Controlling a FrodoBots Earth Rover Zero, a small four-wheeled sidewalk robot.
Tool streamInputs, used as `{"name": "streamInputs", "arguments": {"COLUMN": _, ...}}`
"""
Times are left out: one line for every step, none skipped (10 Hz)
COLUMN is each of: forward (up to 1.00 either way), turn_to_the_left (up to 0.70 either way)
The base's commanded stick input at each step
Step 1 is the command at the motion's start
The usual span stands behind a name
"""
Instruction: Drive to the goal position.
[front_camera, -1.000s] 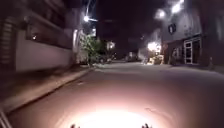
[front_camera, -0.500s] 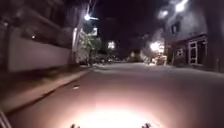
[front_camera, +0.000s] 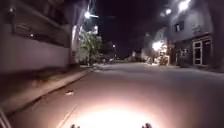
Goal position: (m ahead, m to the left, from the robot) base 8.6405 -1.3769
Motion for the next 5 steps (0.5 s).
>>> {"name": "streamInputs", "arguments": {"forward": 0.85, "turn_to_the_left": 0.00}}
{"name": "streamInputs", "arguments": {"forward": 0.85, "turn_to_the_left": 0.00}}
{"name": "streamInputs", "arguments": {"forward": 0.85, "turn_to_the_left": 0.00}}
{"name": "streamInputs", "arguments": {"forward": 0.85, "turn_to_the_left": 0.00}}
{"name": "streamInputs", "arguments": {"forward": 0.85, "turn_to_the_left": 0.00}}
